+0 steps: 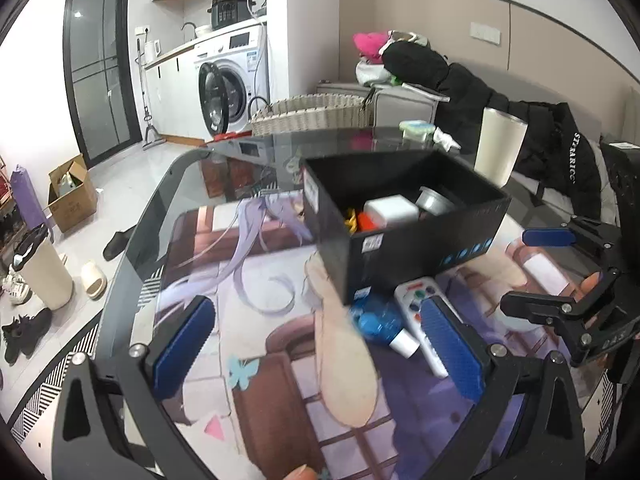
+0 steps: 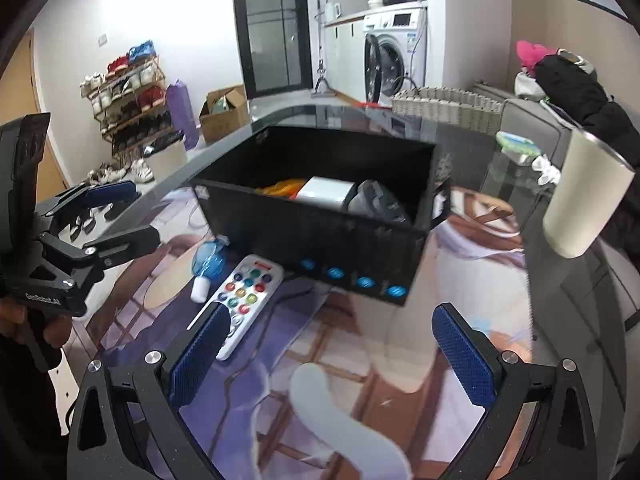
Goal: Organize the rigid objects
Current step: 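Move the left gripper to the blue spray bottle while the right moves to the white remote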
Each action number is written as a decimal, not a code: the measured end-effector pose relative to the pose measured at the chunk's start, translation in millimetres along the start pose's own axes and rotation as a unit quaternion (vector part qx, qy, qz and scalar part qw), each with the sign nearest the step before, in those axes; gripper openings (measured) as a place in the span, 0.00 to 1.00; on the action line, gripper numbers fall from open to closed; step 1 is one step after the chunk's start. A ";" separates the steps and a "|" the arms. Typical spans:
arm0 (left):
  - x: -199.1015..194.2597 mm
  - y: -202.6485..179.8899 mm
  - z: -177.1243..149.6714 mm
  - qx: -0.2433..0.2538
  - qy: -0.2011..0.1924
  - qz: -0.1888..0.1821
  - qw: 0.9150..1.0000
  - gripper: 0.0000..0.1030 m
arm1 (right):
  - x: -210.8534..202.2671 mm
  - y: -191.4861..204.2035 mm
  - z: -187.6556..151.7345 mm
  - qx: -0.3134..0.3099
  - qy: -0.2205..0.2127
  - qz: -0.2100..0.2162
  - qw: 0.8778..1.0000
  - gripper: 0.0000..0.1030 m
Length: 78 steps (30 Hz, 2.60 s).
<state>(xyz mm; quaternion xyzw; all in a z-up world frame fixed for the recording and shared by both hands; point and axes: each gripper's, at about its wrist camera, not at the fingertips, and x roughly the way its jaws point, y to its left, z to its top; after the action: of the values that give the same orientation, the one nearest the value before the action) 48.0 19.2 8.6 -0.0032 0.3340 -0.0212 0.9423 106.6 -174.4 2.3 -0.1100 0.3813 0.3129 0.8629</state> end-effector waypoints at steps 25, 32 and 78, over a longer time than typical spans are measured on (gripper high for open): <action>17.6 10.7 -19.1 0.017 0.052 -0.008 0.998 1.00 | 44.4 45.1 -1.9 -0.033 0.088 -0.006 0.996 1.00; 22.0 7.2 -19.4 0.024 0.061 -0.015 0.998 1.00 | 30.9 -10.6 -11.9 -0.002 0.091 -0.054 0.994 1.00; 34.3 8.5 -20.2 0.018 0.090 -0.029 0.995 1.00 | 52.3 18.5 8.5 -0.016 0.066 -0.014 0.998 0.87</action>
<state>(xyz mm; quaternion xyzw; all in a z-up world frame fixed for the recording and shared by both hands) 62.2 26.4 -28.9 0.0056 0.4163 -0.0549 0.9075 126.9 -132.5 -29.0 -0.1499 0.4307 0.2992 0.8382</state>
